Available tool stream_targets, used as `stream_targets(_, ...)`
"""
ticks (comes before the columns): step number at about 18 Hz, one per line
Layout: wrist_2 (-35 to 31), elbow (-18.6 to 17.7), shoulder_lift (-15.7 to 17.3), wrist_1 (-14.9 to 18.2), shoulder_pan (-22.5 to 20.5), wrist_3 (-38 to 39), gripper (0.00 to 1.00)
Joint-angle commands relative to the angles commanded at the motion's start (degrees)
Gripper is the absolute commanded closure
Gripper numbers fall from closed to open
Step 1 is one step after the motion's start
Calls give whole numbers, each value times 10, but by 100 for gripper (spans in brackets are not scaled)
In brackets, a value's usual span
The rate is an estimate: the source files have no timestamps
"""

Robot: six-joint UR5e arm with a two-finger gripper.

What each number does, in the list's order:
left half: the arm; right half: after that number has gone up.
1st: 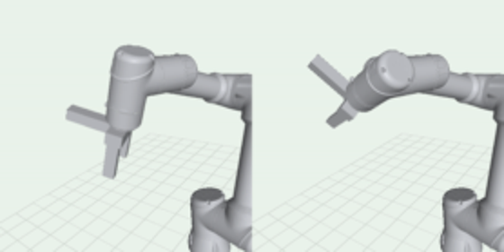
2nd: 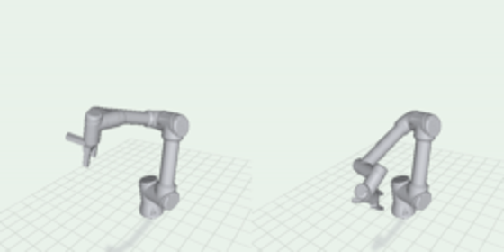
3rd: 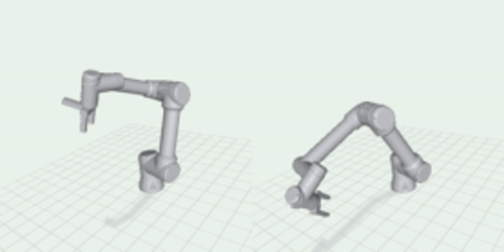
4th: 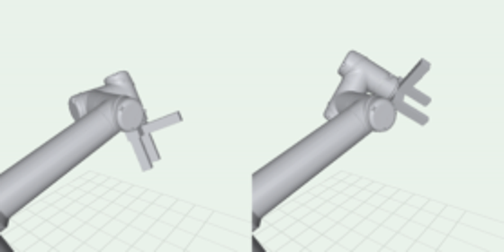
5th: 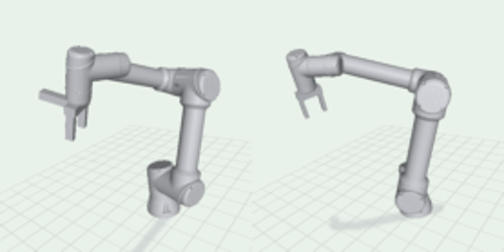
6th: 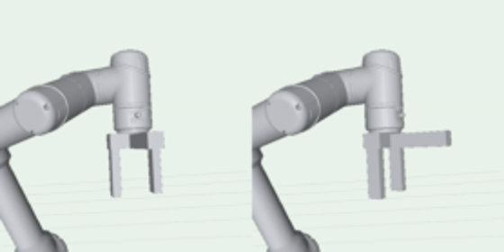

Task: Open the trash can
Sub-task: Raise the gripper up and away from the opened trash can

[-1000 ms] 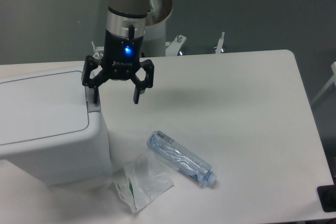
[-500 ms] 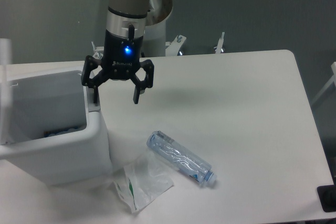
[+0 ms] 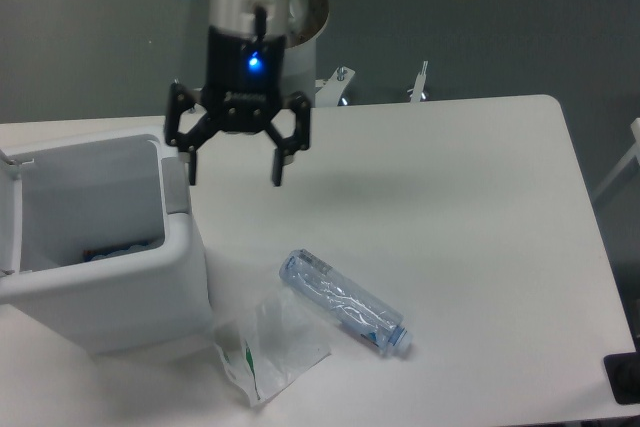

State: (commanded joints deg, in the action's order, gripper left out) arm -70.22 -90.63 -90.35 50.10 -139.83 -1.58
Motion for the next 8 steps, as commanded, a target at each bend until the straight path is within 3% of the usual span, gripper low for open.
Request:
stream_targets(3,-6,16,-16,2,-17,-67,0)
stream_targets(8,-128,11,-34,3,-17,-188,0)
